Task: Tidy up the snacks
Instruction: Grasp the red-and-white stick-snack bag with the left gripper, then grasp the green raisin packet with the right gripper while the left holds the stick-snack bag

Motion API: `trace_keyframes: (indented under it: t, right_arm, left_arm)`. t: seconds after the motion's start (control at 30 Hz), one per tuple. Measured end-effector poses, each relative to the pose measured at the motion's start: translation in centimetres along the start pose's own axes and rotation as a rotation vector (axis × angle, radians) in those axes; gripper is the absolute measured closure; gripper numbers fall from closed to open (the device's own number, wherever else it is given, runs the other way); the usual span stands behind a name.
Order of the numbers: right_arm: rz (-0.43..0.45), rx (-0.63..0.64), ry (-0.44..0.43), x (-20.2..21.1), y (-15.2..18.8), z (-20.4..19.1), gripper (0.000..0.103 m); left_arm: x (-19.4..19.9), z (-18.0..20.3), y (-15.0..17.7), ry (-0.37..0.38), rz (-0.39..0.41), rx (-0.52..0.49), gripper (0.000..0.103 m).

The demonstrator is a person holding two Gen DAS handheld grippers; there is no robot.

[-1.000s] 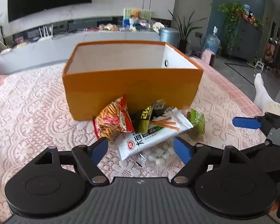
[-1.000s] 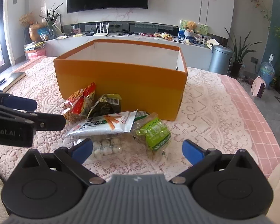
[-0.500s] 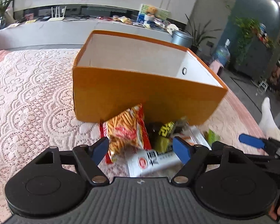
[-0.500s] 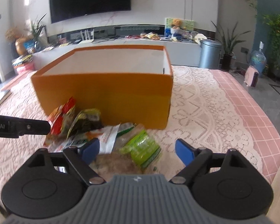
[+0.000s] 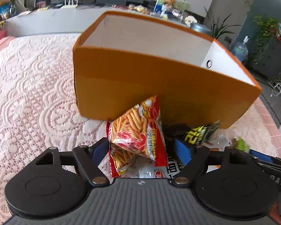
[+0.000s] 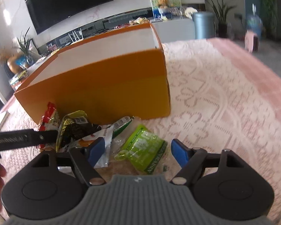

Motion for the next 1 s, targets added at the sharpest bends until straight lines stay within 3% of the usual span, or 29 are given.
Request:
trace_keyframes:
  t: [0.13, 0.33, 0.47, 0.53, 0.77, 0.87, 1.0]
  right_arm:
    - [-0.024, -0.055, -0.024, -0.5, 0.4, 0.2, 0.027]
    - [-0.005, -0.016, -0.021, -0.4, 0.6, -0.2, 0.040]
    - [-0.003, -0.024, -0.016, -0.3, 0.6, 0.0, 0.039]
    - [-0.016, -0.039, -0.014, -0.5, 0.7, 0.3, 0.037]
    - [-0.020, -0.022, -0.021, -0.5, 0.9, 0.2, 0.036]
    - [-0.025, -0.008, -0.015, -0.6, 1.1, 0.0, 0.029]
    - [-0.038, -0.046, -0.016, -0.8, 1.3, 0.4, 0.036]
  left_arm:
    - [-0.5, -0.4, 0.0, -0.015, -0.010, 0.014, 0.011]
    - [-1.4, -0.5, 0.5, -0.016, -0.041, 0.016, 0.015]
    - [-1.1, -0.6, 0.7, -0.005, -0.028, 0.008, 0.022]
    - [-0.9, -0.6, 0.6, -0.003, -0.019, 0.009, 0.033]
    - [0.4, -1.2, 1.2, -0.004, 0.002, 0.003, 0.041]
    - [1.5, -1.7, 1.3, -0.019, 0.014, 0.018, 0.042]
    - [2.7, -1.8, 1.4, -0.014, 0.033, 0.017, 0.042]
Point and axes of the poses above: each gripper's, at about its wrist camera, not at the fingertips, and x roughly against the way its jaws point, z to its right, y to its underside, the point moved 1 cm from there along -x, roughly the way its jaws point, and after that the axes turned 13 degrees about z, right-handed, at the moved point
